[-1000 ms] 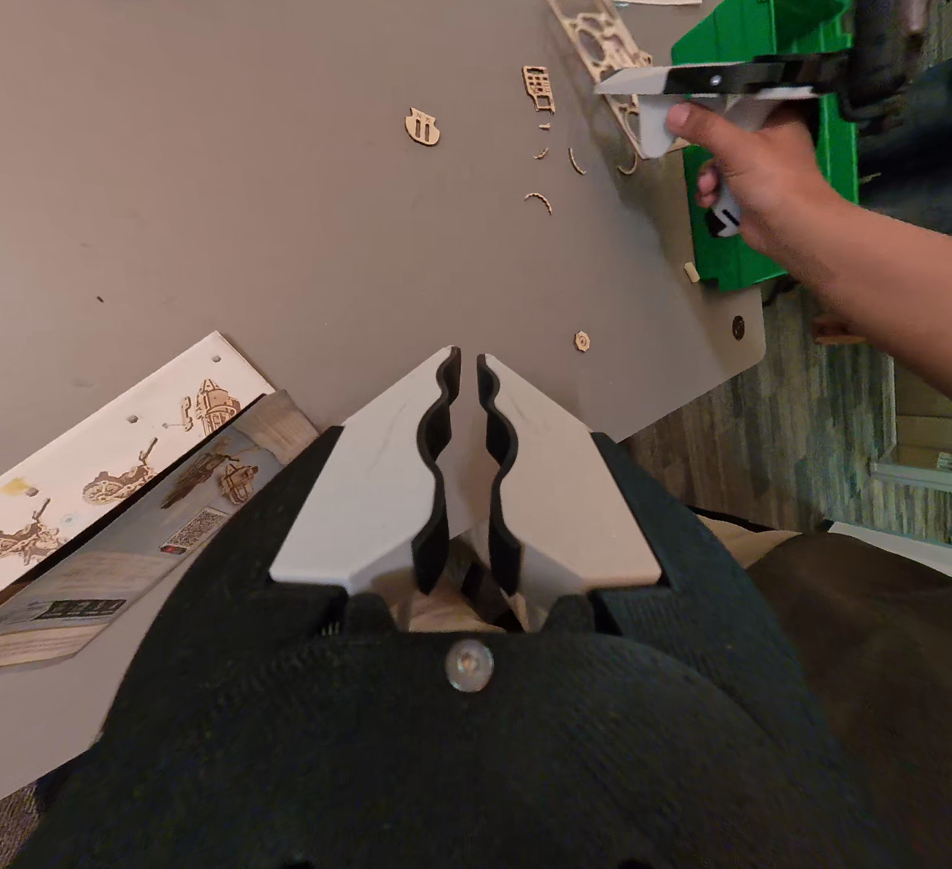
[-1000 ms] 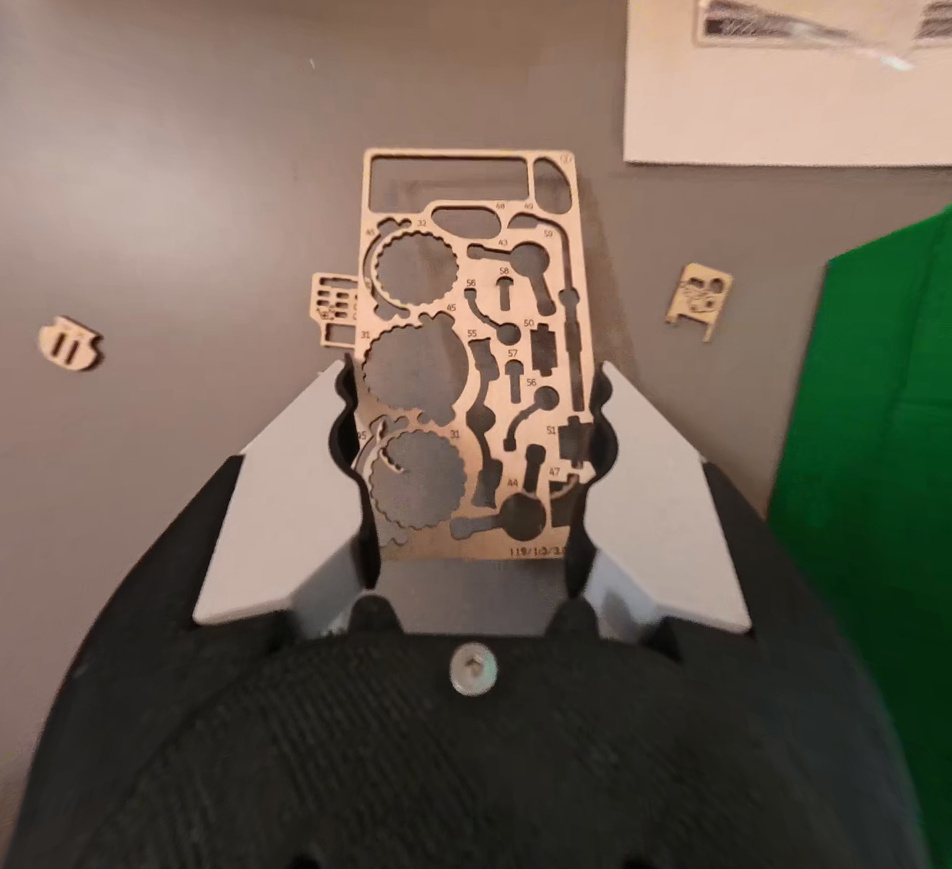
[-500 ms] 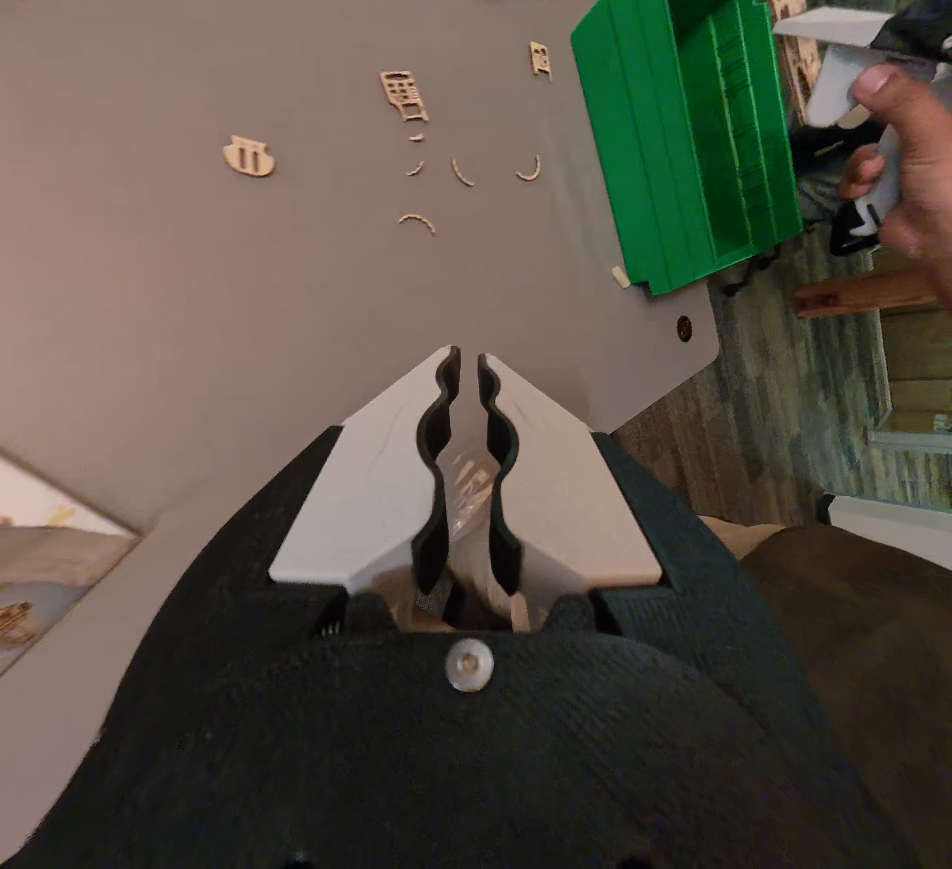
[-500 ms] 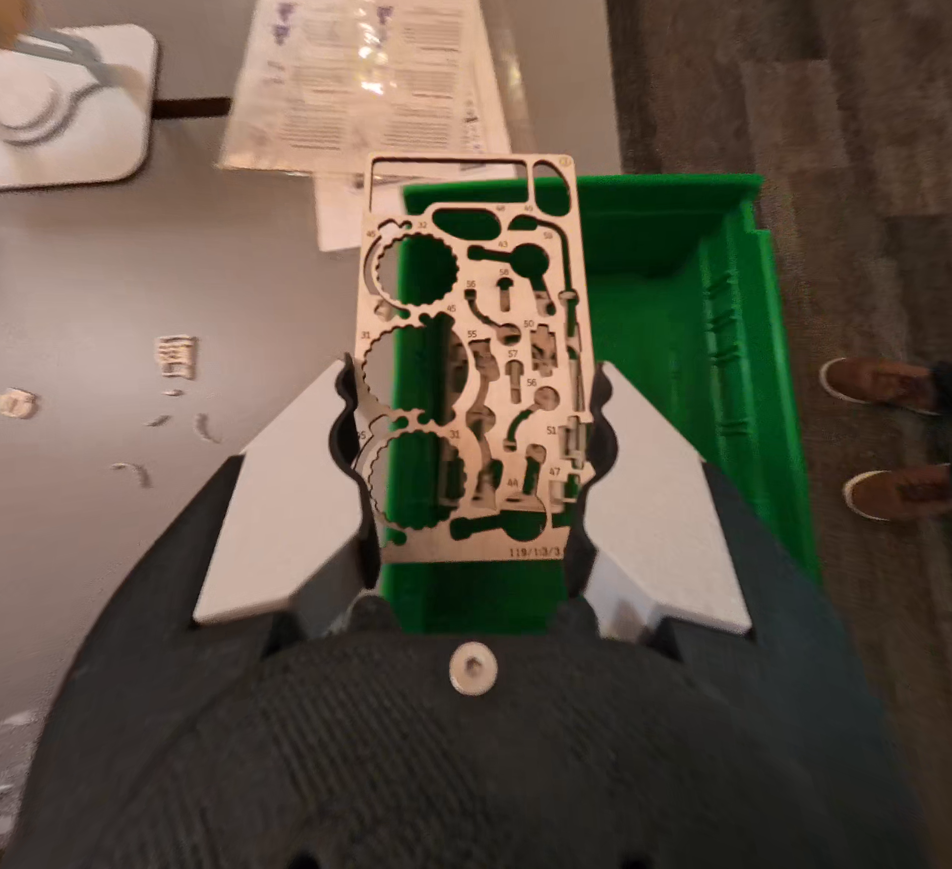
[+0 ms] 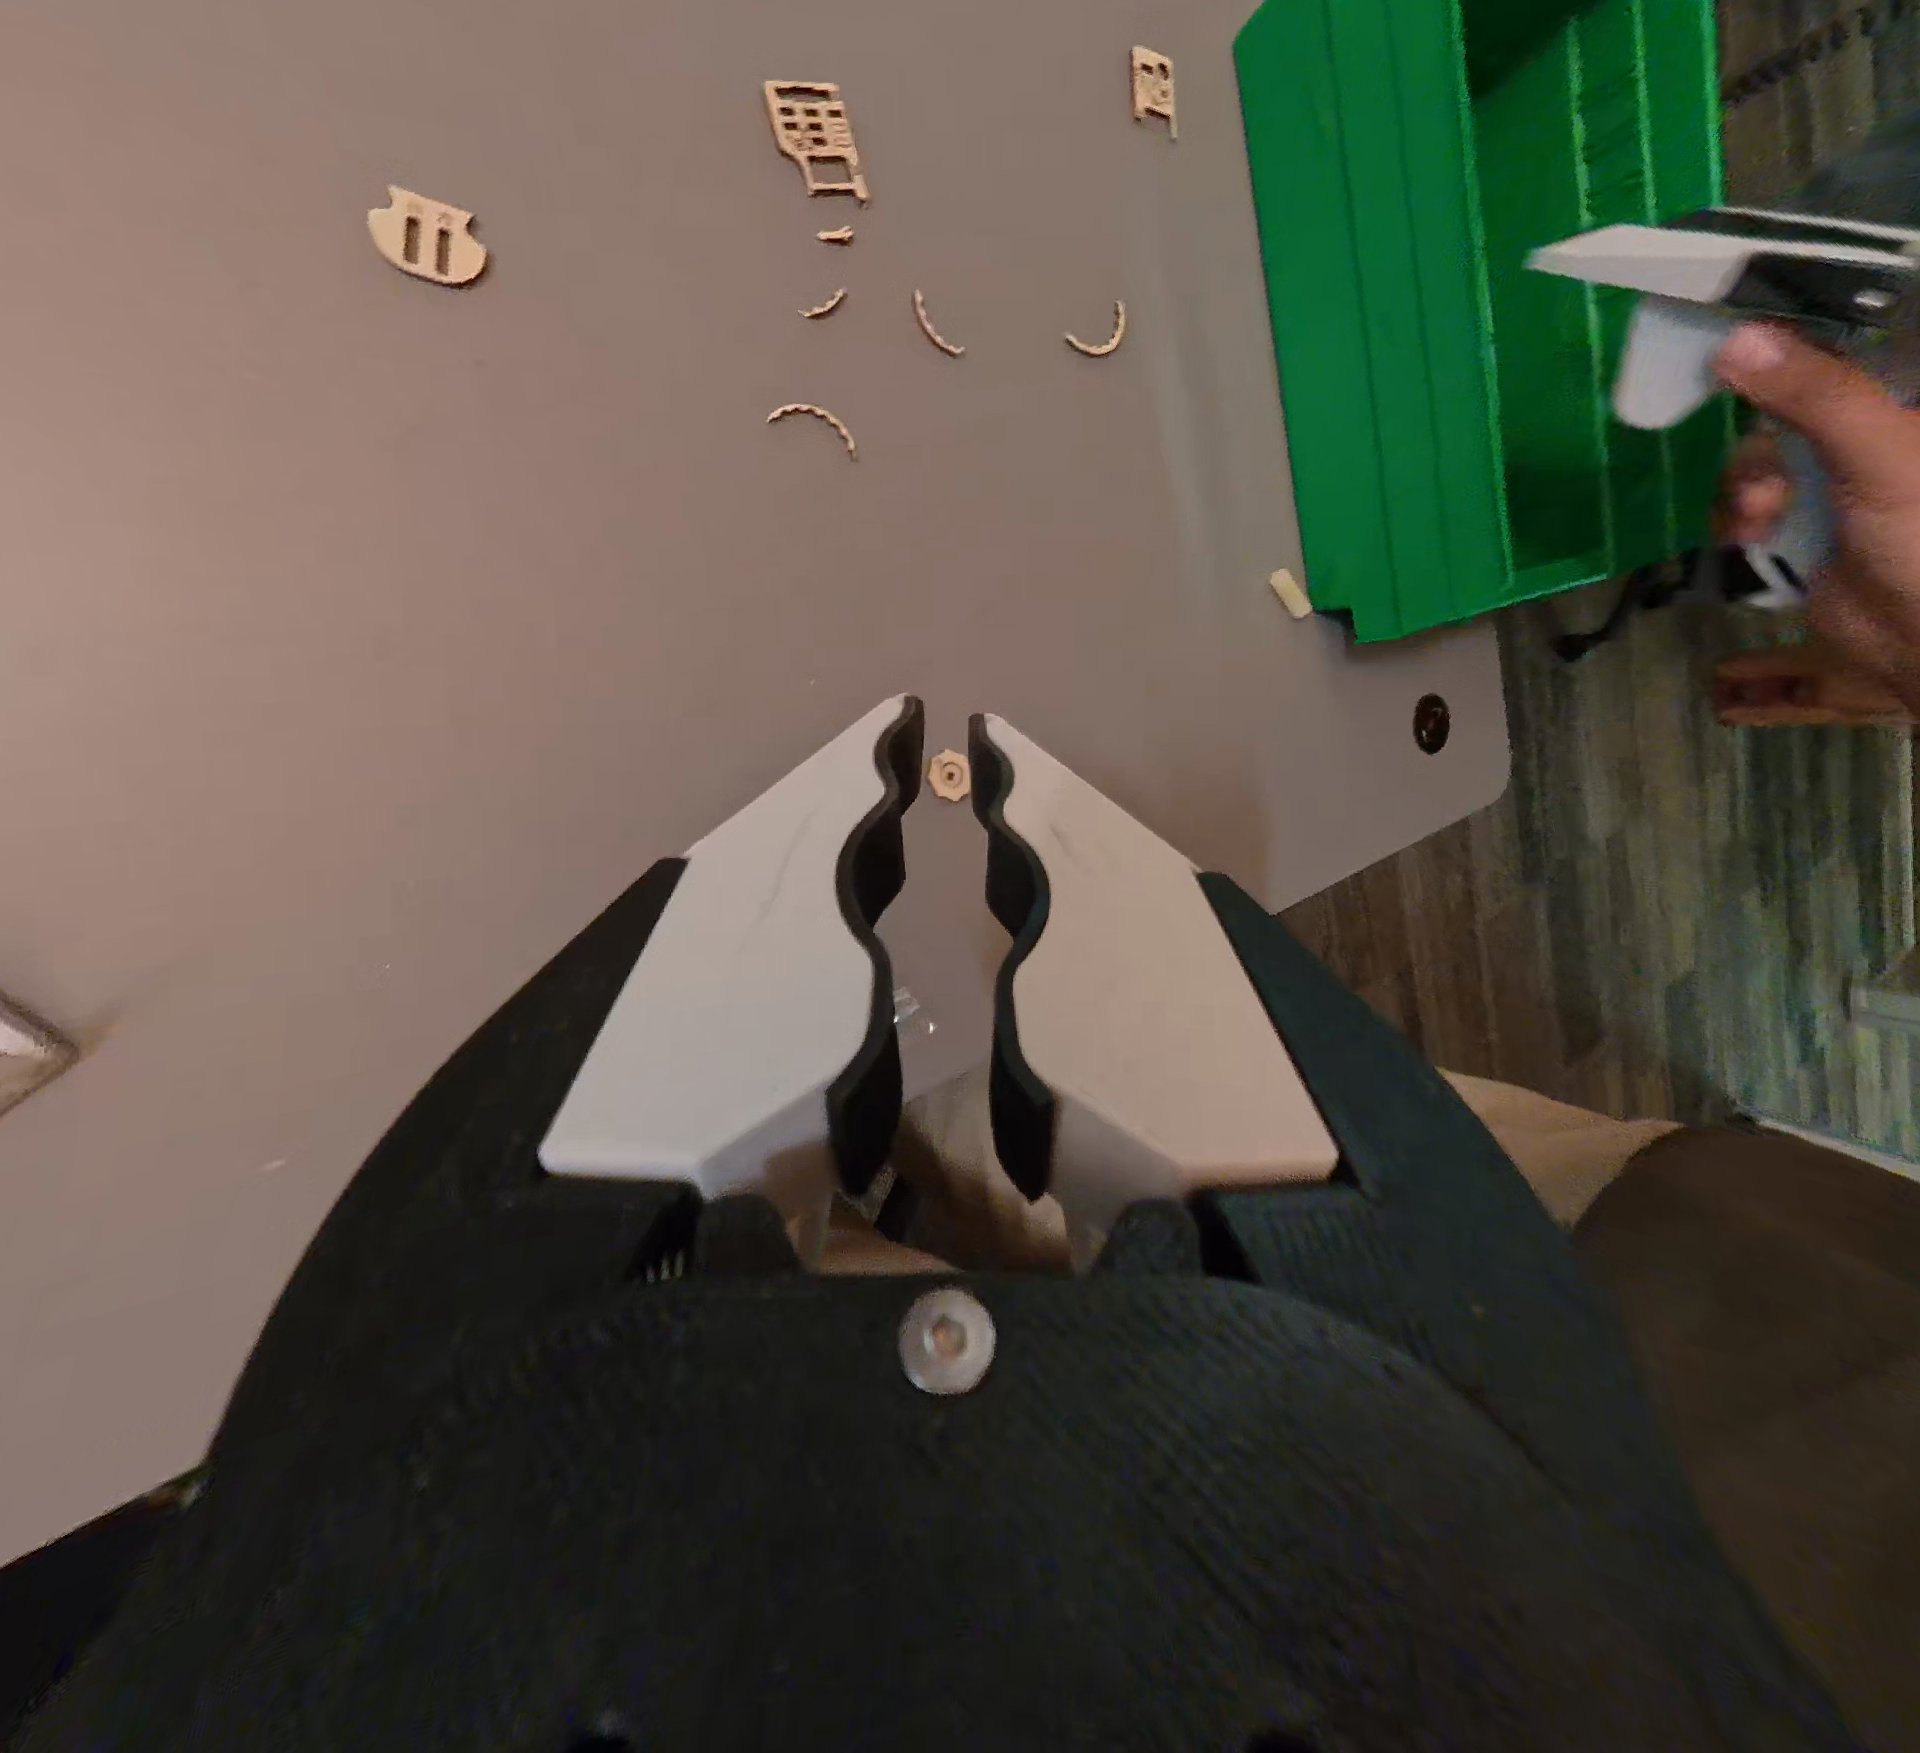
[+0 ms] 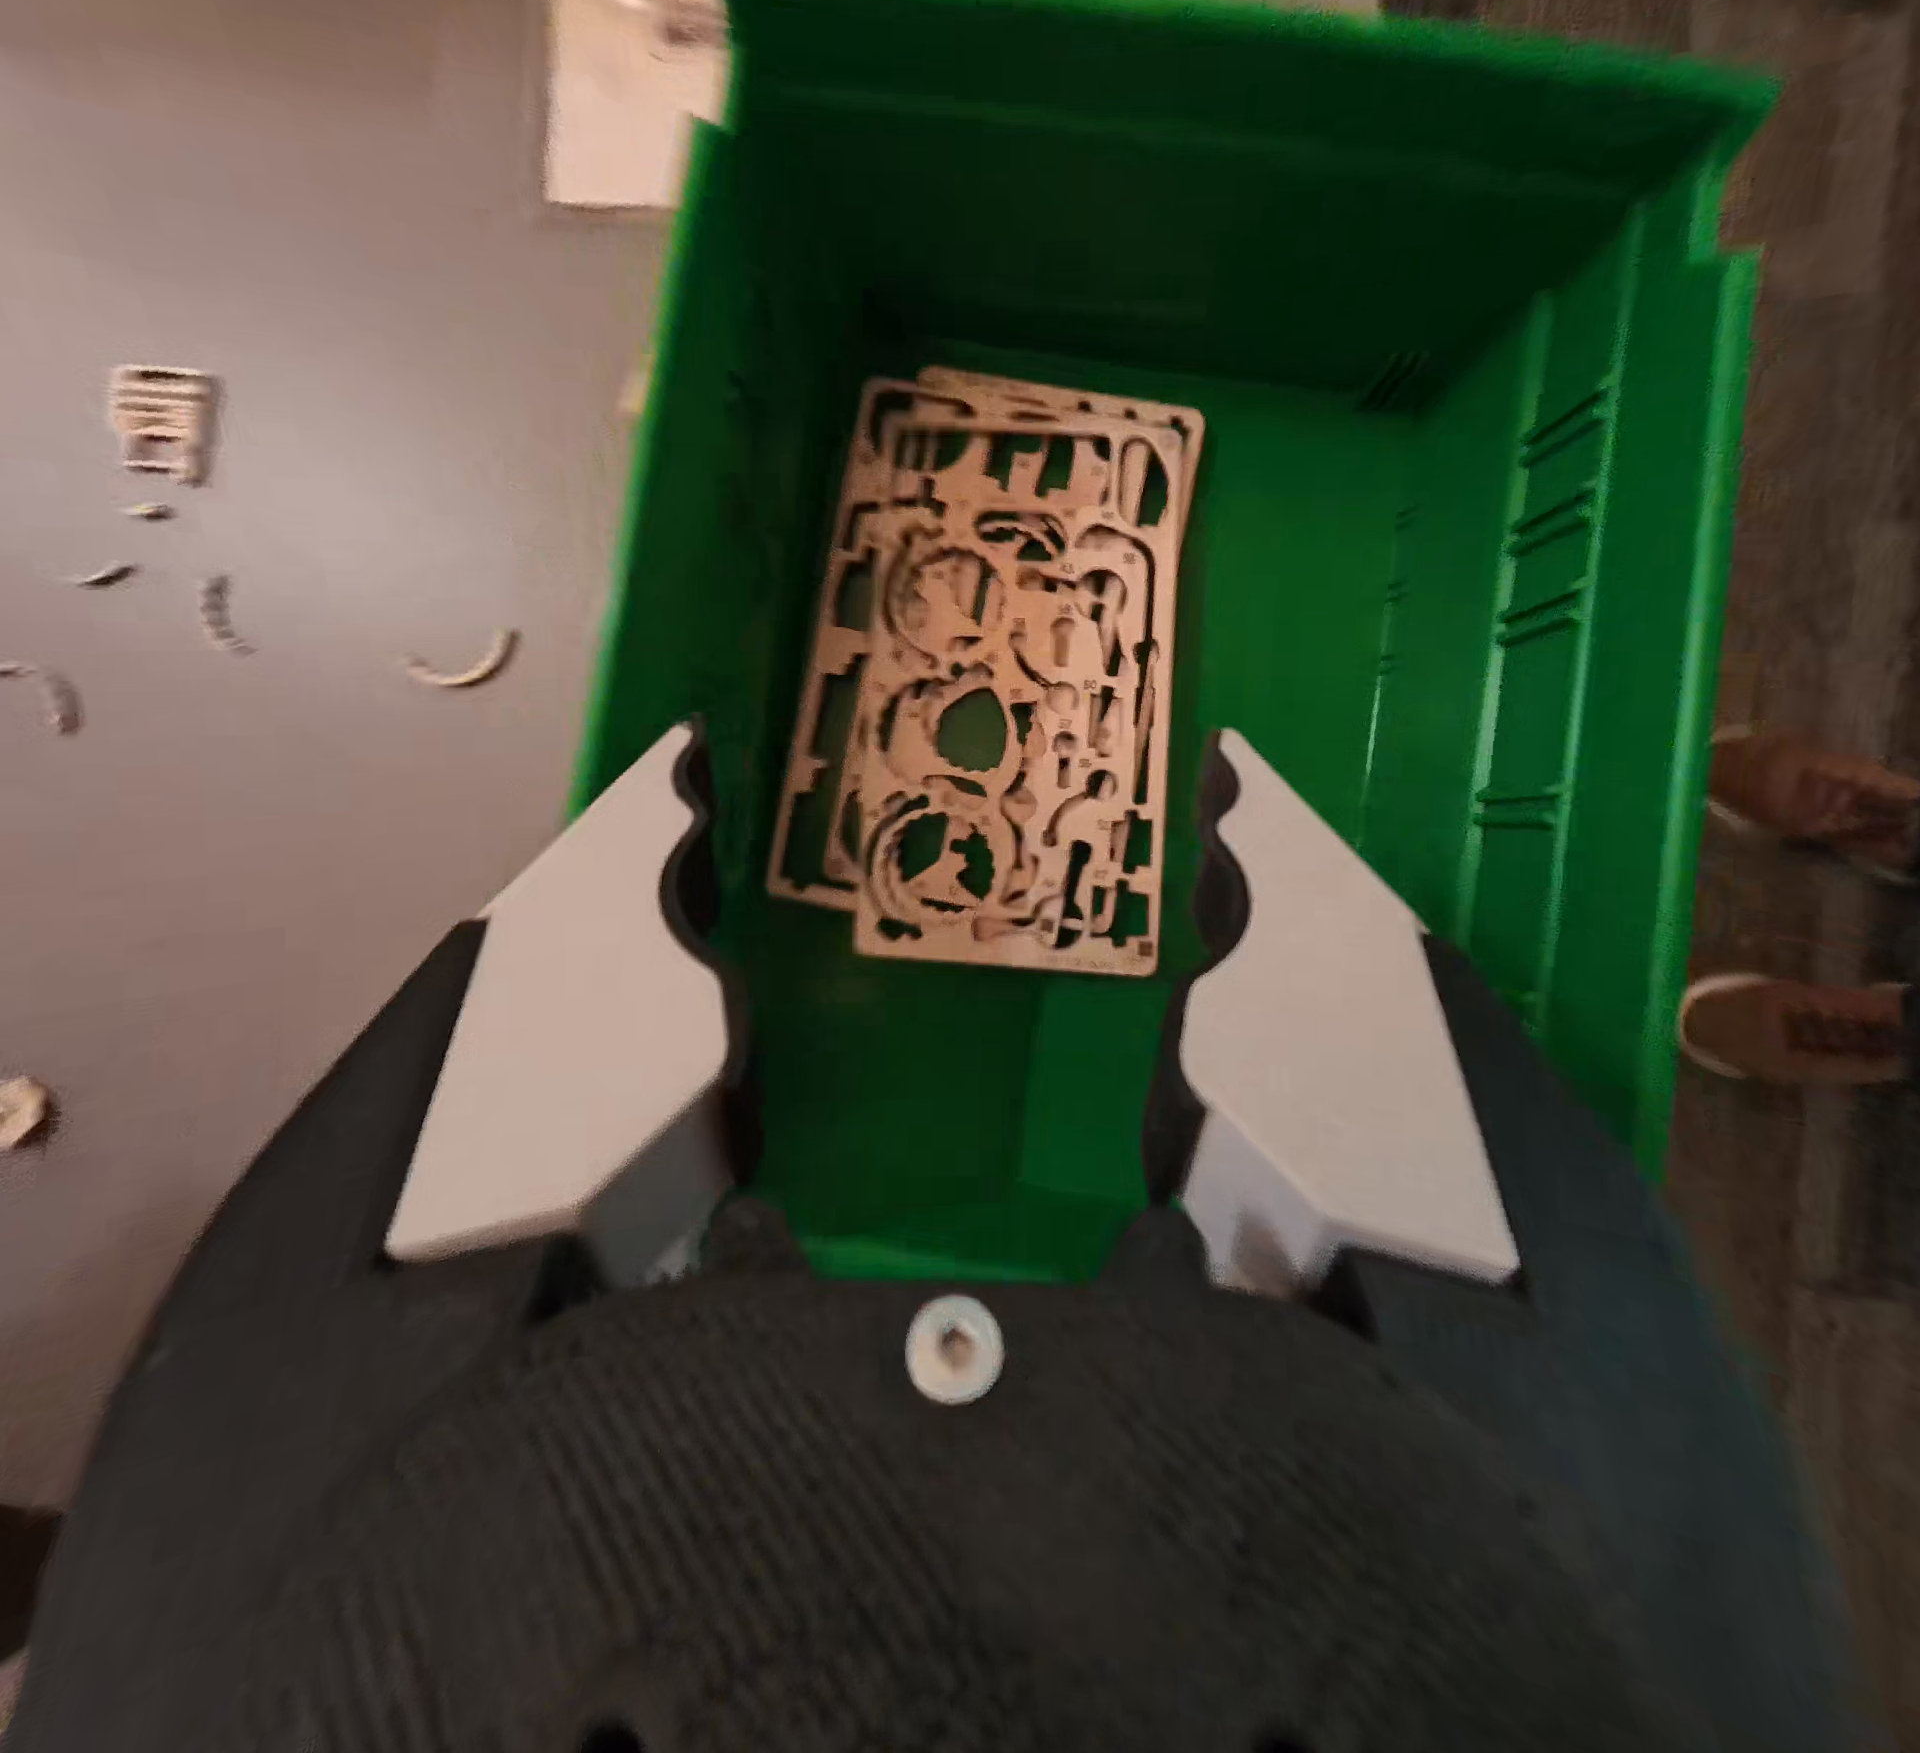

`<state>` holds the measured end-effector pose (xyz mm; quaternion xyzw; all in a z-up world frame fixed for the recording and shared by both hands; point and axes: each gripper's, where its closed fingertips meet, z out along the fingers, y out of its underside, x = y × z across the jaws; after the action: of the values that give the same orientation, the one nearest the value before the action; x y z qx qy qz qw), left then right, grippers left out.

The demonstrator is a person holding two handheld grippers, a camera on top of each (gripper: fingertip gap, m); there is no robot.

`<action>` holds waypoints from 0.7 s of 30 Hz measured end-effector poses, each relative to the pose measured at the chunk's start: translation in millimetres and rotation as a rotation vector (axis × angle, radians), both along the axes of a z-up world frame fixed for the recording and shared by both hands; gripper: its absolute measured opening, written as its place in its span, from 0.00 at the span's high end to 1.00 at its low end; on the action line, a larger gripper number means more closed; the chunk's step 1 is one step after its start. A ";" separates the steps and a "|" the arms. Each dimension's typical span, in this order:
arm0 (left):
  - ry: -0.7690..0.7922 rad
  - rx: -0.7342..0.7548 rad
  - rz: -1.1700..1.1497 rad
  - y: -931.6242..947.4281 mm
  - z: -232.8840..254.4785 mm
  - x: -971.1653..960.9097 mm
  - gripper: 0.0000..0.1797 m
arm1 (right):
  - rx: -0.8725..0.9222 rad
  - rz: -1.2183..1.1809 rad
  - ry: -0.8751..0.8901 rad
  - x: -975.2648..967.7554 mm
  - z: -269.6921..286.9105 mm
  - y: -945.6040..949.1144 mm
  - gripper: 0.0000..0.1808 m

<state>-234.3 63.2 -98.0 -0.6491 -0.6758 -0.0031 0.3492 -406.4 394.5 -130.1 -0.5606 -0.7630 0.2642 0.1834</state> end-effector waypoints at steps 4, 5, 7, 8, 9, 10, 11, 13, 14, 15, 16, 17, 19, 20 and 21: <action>-0.029 -0.016 0.067 -11.6 -12.9 9.1 0.98 | -0.146 0.179 0.066 46.2 48.8 -64.1 0.56; -0.038 -0.021 0.077 -13.6 -17.0 12.4 0.98 | -0.186 0.244 0.060 62.3 53.8 -87.2 0.58; -0.054 -0.033 0.084 -14.4 -25.7 18.1 0.98 | -0.241 0.381 0.021 96.8 51.0 -133.7 0.61; -0.061 -0.042 0.082 -14.4 -30.0 21.2 0.98 | -0.258 0.443 -0.006 113.5 43.3 -154.9 0.62; -0.068 -0.048 0.078 -14.0 -34.3 24.2 0.98 | -0.269 0.500 -0.039 129.0 31.0 -174.8 0.64; -0.074 -0.050 0.073 -13.1 -37.7 27.2 0.98 | -0.268 0.557 -0.075 143.3 14.0 -192.6 0.66; -0.080 -0.046 0.068 -10.4 -41.0 29.6 0.98 | -0.239 0.615 -0.110 156.0 -7.2 -206.2 0.66; -0.093 -0.036 0.055 -6.6 -45.7 35.2 0.98 | -0.137 0.714 -0.146 170.8 -49.7 -222.8 0.68; -0.098 -0.036 0.045 -5.4 -47.3 38.1 0.98 | -0.105 0.744 -0.156 174.6 -65.5 -229.5 0.71; -0.100 -0.038 0.034 -4.7 -48.2 40.9 0.98 | -0.096 0.771 -0.174 178.8 -77.1 -236.9 0.73; -0.100 -0.041 0.023 -4.6 -49.0 43.6 0.98 | -0.090 0.793 -0.192 182.3 -85.3 -243.2 0.73; -0.102 -0.043 0.012 -5.0 -49.9 47.0 0.98 | -0.077 0.811 -0.198 183.8 -91.3 -247.7 0.74; -0.110 -0.043 -0.009 -7.2 -52.0 54.3 0.98 | -0.038 0.845 -0.186 183.3 -99.4 -254.3 0.75; -0.114 -0.044 -0.016 -9.8 -53.1 58.1 0.98 | -0.018 0.859 -0.186 183.1 -102.7 -256.0 0.76; -0.119 -0.042 -0.021 -12.8 -54.3 62.1 0.98 | 0.001 0.865 -0.189 182.9 -106.2 -257.3 0.77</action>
<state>-172.2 50.4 -152.3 -0.6621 -0.6883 -0.0312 0.2947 -223.5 137.1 -236.3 -0.2111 -0.9410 0.2640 -0.0143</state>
